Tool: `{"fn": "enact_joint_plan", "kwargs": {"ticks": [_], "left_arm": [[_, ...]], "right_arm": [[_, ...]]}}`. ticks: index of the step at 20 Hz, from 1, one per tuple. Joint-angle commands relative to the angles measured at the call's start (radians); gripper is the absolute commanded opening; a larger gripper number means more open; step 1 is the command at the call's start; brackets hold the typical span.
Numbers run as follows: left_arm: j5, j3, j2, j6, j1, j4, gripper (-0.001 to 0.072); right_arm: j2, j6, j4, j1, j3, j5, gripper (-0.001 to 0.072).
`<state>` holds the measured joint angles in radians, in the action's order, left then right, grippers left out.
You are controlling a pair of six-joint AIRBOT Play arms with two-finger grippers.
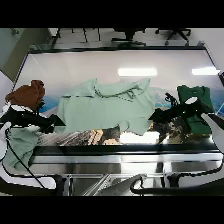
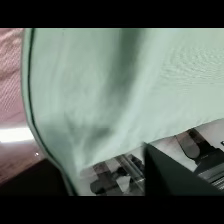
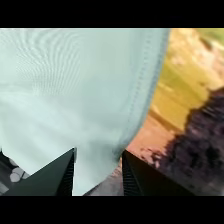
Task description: Fold the shirts.
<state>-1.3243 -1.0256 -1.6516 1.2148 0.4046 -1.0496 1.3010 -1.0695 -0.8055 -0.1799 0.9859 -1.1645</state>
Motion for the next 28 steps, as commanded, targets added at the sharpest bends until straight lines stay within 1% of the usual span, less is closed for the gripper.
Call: {"fn": "enact_joint_plan", "kwargs": {"ticks": [1,2,3,4,5,6,8,11,13,14,16,17,19,21,23,25,27,28], "left_arm": [[0.042,-0.001,-0.021,-0.005,-0.018,0.027,0.0197],[0.037,-0.016,-0.021,-0.010,-0.018,0.050,0.0037],[0.015,-0.041,-0.021,-0.024,-0.018,0.071,0.0011],[-0.013,-0.073,-0.021,-0.029,-0.019,0.093,0.0010],[-0.040,-0.107,-0.021,-0.029,-0.021,0.119,0.0011],[-0.072,-0.147,-0.021,-0.029,-0.022,0.155,0.0010],[-0.117,-0.217,-0.006,-0.028,-0.032,0.218,0.0010],[-0.165,-0.363,0.074,-0.029,-0.066,0.299,0.0009],[-0.188,-0.500,0.164,-0.028,-0.080,0.360,0.0009],[-0.195,-0.582,0.217,-0.027,-0.080,0.415,0.0009],[-0.182,-0.745,0.317,-0.010,-0.080,0.509,0.0009],[-0.154,-0.829,0.373,0.002,-0.080,0.532,0.0009],[-0.087,-0.983,0.482,0.016,-0.080,0.534,0.0008],[-0.039,-1.089,0.578,0.018,-0.064,0.489,0.0008],[0.007,-1.108,0.691,0.018,-0.010,0.444,0.0008],[0.047,-1.036,0.792,0.017,0.078,0.380,0.0008],[0.033,-0.934,0.858,0.016,0.183,0.333,0.0009],[0.017,-0.879,0.867,0.016,0.211,0.348,0.0008]], "right_arm": [[0.012,0.018,0.019,0.021,-0.002,0.025,0.0362],[0.012,0.031,0.044,0.021,-0.002,0.027,0.0359],[0.012,0.043,0.069,0.021,0.000,0.036,0.0360],[0.012,0.046,0.086,0.016,0.005,0.044,0.0357],[0.012,0.050,0.098,0.011,0.014,0.050,0.0240],[0.012,0.060,0.113,0.008,0.023,0.050,0.0060],[0.009,0.099,0.182,0.007,0.045,0.038,0.0022],[-0.058,0.190,0.373,0.002,0.129,-0.023,0.0022],[-0.161,0.196,0.430,-0.013,0.252,-0.045,0.0022],[-0.225,0.196,0.441,-0.023,0.328,-0.043,0.0022],[-0.360,0.210,0.440,-0.048,0.497,-0.027,0.0022],[-0.425,0.210,0.435,-0.061,0.578,-0.006,0.0021],[-0.539,0.210,0.364,-0.079,0.702,0.045,0.0022],[-0.631,0.209,0.260,-0.087,0.778,0.109,0.0022],[-0.699,0.209,0.178,-0.087,0.816,0.169,0.0021],[-0.731,0.209,0.127,-0.087,0.835,0.204,0.0021],[-0.729,0.204,0.093,-0.087,0.838,0.204,0.0021],[-0.711,0.195,0.077,-0.087,0.837,0.189,0.0021]]}}
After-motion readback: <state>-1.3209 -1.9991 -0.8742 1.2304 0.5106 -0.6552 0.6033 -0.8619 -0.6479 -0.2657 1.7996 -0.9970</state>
